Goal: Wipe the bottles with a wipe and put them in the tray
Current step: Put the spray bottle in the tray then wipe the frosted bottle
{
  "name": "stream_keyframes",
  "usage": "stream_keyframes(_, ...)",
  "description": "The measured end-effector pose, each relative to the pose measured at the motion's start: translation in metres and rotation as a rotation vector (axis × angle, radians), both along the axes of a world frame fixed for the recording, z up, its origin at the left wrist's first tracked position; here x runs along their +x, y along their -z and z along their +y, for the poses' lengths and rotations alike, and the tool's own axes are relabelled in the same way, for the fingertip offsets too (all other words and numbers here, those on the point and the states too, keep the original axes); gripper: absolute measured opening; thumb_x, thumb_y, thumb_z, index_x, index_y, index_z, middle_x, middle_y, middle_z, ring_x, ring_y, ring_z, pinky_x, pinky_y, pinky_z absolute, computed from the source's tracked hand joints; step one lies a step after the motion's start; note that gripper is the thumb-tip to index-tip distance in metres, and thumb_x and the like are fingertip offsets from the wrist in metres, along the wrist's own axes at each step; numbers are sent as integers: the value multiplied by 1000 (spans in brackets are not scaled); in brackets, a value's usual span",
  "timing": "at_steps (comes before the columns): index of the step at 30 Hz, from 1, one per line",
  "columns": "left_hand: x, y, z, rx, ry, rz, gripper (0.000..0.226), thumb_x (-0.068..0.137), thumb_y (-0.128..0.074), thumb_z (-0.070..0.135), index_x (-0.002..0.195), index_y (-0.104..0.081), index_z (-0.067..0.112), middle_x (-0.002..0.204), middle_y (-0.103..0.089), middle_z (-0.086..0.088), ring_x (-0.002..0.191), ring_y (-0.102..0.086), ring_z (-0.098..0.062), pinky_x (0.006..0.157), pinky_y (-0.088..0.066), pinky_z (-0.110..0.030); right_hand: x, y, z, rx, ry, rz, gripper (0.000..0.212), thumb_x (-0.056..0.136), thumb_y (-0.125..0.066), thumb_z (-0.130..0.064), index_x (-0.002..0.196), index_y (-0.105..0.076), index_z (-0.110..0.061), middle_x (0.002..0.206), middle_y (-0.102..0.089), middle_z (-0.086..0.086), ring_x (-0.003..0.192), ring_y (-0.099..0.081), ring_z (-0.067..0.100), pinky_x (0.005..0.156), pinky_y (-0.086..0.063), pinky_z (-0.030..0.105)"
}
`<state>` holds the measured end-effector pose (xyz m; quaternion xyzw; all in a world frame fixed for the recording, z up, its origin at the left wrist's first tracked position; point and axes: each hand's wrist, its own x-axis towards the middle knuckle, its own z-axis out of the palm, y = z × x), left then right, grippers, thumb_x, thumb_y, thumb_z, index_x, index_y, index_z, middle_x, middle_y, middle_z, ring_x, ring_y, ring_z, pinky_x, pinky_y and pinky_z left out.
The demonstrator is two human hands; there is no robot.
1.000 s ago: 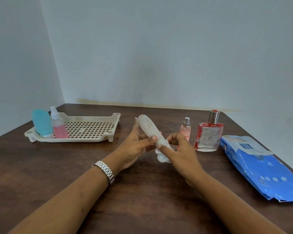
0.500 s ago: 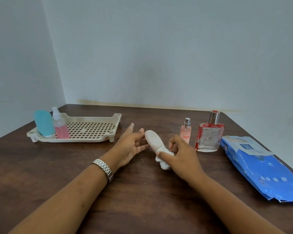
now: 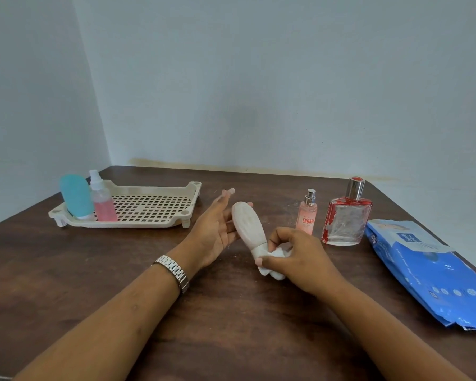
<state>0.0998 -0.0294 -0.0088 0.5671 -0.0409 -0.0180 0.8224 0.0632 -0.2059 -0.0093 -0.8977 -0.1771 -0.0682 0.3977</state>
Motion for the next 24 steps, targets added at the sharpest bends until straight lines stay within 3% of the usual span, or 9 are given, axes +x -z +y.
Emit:
stream_keyframes(3,0,-1,1,-54,34,-15,64,89,-35,59,144,-35,25,126,-64,-10,116,-60,-33,95,-49,-46,0,1,1,-28,-15,-15,21,71,-78,-30,77,-61,-19,85,-60,-10,74,-52,2,55,-35,12)
stream_keyframes(8,0,-3,3,-172,99,-59,71,89,-24,68,147,-32,28,133,-58,-9,111,-63,-38,90,-50,-51,1,0,-1,-40,-49,-22,16,72,-77,-30,79,-64,-27,92,-55,-15,82,-49,0,61,-34,13)
stream_keyframes(12,0,-3,2,-225,110,-73,76,84,-26,71,147,-31,28,133,-57,-8,112,-61,-39,90,-49,-55,4,-3,-4,196,2,-84,12,78,-70,-19,83,-67,-29,95,-62,-10,84,-58,6,66,-44,18)
stream_keyframes(14,-1,-3,0,-239,96,-69,72,88,-22,69,145,-34,27,133,-57,-10,112,-61,-40,90,-50,-55,4,-3,-1,286,57,-174,13,83,-64,-14,84,-68,-26,95,-62,-9,83,-57,5,64,-43,13)
stream_keyframes(20,-4,0,-7,-275,84,-80,71,88,-17,71,141,-39,29,132,-51,-15,109,-59,-37,81,-56,-50,5,10,10,96,10,-254,16,84,-66,-11,89,-70,-26,95,-59,-17,91,-52,-10,75,-37,-2)
stream_keyframes(24,-7,1,-12,-286,89,-92,78,77,-18,77,135,-45,32,132,-47,-14,110,-54,-34,98,-43,-59,8,12,10,69,1,-292,22,83,-67,-10,96,-69,-27,94,-54,-26,90,-51,-14,74,-39,0)
